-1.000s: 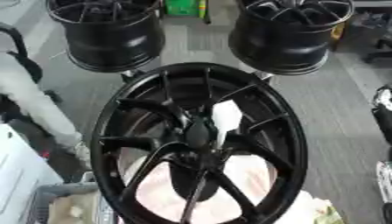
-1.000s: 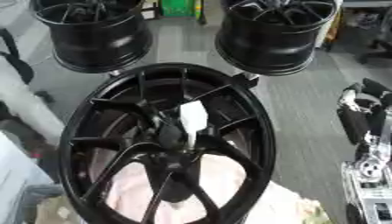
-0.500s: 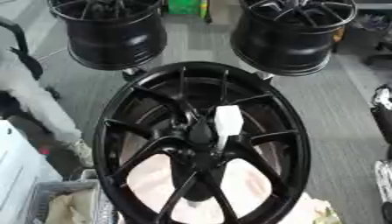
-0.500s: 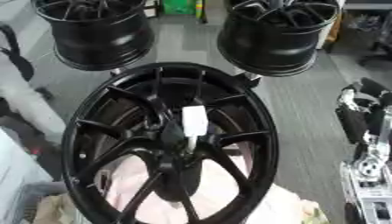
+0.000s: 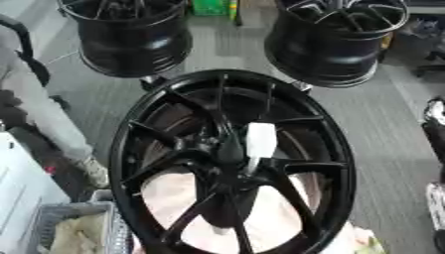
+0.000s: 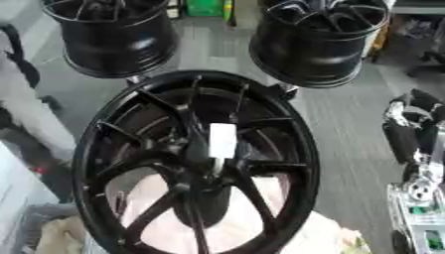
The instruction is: Pull the pin out of the wheel hub.
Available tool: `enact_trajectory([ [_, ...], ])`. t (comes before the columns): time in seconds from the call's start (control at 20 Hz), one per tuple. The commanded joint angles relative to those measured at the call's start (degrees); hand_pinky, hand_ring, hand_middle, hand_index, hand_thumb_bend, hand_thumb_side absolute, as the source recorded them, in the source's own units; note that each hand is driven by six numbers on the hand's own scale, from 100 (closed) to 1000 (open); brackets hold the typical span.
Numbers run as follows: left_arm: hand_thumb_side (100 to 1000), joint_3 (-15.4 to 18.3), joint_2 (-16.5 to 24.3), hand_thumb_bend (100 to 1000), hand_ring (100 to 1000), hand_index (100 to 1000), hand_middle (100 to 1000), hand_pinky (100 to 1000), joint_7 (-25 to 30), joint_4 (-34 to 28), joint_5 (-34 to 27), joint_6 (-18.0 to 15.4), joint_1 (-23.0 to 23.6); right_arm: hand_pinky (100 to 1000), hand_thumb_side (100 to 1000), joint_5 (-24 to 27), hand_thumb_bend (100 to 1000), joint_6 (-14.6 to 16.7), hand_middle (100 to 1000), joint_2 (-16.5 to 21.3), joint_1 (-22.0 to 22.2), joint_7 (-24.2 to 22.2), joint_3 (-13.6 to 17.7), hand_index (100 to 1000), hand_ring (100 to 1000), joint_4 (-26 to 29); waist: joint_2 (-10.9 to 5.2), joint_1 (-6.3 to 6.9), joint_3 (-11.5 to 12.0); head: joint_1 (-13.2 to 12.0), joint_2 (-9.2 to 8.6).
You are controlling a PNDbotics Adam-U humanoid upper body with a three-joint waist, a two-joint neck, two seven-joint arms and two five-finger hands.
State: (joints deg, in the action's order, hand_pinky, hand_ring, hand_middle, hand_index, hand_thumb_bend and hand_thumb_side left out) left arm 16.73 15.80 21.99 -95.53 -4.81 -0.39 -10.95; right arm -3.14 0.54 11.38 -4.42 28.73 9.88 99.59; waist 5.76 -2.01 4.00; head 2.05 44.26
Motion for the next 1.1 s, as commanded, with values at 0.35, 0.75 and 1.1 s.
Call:
enact_trajectory([
  [0.35, 822, -1.15, -3.12, 100, 623, 732, 619, 701, 2.53, -5.51, -0.54, 2.82, 0.09, 506, 328, -0.20, 100, 0.28, 652, 0.78, -0.61, -0.54, 0.34, 755, 570, 1.43, -0.20, -0.11, 0.13, -0.62, -0.14],
  [0.75, 830, -1.79, -3.90, 100, 617, 730, 612, 700, 3.57, -6.29, -0.19, 3.10, 0.46, 506, 323, -0.33, 100, 0.36, 652, 0.81, -0.83, -1.11, 0.16, 754, 570, 1.52, 0.13, -0.11, 0.13, -1.05, -0.14],
  [1.1, 832, -1.90, -4.07, 100, 615, 729, 609, 700, 3.90, -6.45, -0.03, 3.22, 0.58, 507, 322, -0.32, 100, 0.31, 652, 0.86, -0.88, -1.19, 0.11, 755, 570, 1.54, 0.17, -0.12, 0.12, -0.99, -0.14],
])
